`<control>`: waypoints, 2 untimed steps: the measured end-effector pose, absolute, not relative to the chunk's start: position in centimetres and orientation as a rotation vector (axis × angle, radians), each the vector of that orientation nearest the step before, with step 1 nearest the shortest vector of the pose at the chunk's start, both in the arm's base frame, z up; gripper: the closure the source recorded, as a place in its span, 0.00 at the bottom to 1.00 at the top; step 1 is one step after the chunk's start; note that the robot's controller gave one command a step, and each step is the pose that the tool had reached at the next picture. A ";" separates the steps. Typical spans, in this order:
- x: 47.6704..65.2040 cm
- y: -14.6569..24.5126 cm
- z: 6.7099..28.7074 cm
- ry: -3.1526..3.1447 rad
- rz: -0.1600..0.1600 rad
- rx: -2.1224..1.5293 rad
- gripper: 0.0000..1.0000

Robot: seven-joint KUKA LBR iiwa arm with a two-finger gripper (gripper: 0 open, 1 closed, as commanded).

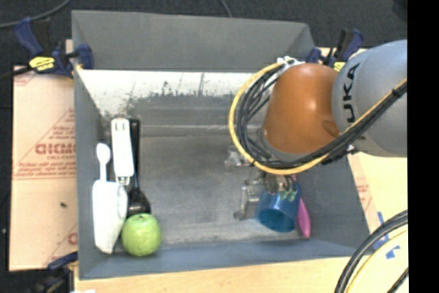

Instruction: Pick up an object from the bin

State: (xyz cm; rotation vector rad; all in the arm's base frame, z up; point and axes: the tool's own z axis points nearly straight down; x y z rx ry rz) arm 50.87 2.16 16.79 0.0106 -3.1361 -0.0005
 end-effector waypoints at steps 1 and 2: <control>51.0 2.2 17.2 -3.144 -0.001 0.010 0.00; 53.0 -5.0 13.0 -3.142 0.000 -0.067 0.00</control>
Offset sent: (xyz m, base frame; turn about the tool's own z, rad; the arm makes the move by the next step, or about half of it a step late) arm 0.0241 -0.0907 -0.0507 0.0636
